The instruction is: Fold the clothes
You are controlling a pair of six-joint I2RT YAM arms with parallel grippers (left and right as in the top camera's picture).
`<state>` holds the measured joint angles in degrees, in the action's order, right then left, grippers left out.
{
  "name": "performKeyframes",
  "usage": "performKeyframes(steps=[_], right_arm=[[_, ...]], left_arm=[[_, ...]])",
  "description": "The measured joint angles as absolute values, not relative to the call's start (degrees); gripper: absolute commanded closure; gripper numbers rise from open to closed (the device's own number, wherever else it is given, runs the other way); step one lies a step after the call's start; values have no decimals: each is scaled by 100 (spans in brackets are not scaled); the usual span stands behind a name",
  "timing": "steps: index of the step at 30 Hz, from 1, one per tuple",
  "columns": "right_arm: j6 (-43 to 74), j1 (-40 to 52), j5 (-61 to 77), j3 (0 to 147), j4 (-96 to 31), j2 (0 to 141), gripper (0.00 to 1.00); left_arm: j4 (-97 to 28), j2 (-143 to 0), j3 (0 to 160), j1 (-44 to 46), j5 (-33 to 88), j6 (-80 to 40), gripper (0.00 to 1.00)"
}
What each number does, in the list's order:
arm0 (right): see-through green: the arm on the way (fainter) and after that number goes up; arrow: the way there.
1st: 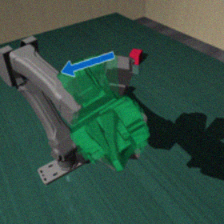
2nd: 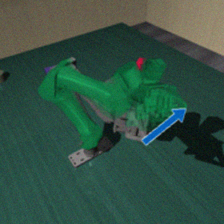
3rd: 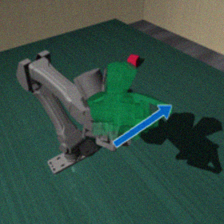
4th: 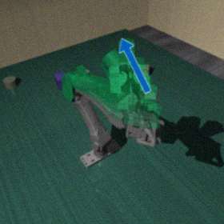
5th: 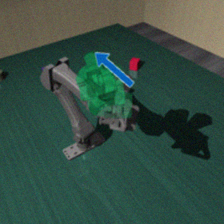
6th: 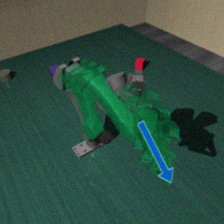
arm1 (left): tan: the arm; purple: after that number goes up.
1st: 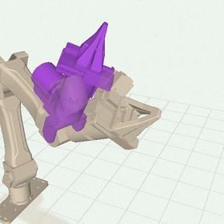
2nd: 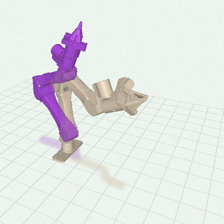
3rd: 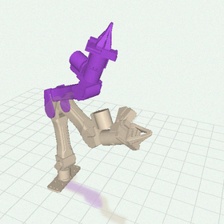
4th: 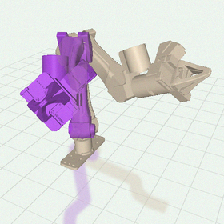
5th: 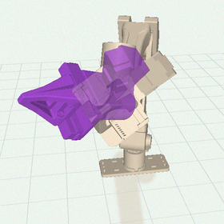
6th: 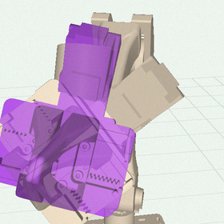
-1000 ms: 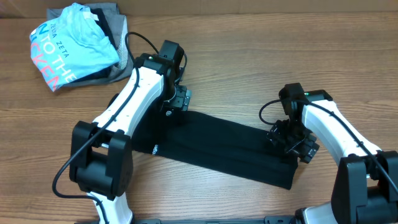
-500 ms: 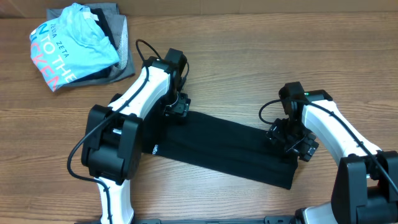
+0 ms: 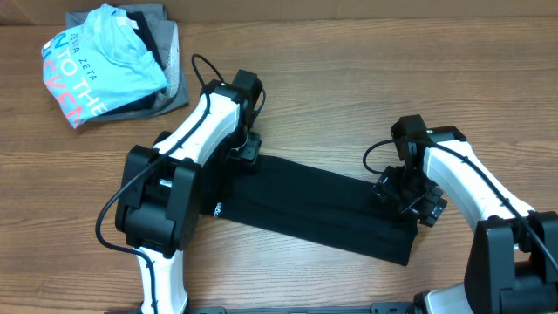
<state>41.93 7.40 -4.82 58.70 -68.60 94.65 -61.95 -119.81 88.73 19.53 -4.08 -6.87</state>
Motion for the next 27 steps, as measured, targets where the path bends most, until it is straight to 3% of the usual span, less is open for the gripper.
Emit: performKeyframes(steps=[13,27], right_arm=[[4193,740,-484,5870,-6838,9465,6],[4193,740,-482,5870,-6818,9465,6]], left_arm=[[-6501,-11977,8886,1953,-972,-1365,63],[-7286,-11585,8897,1732,-1387,-1966,63]])
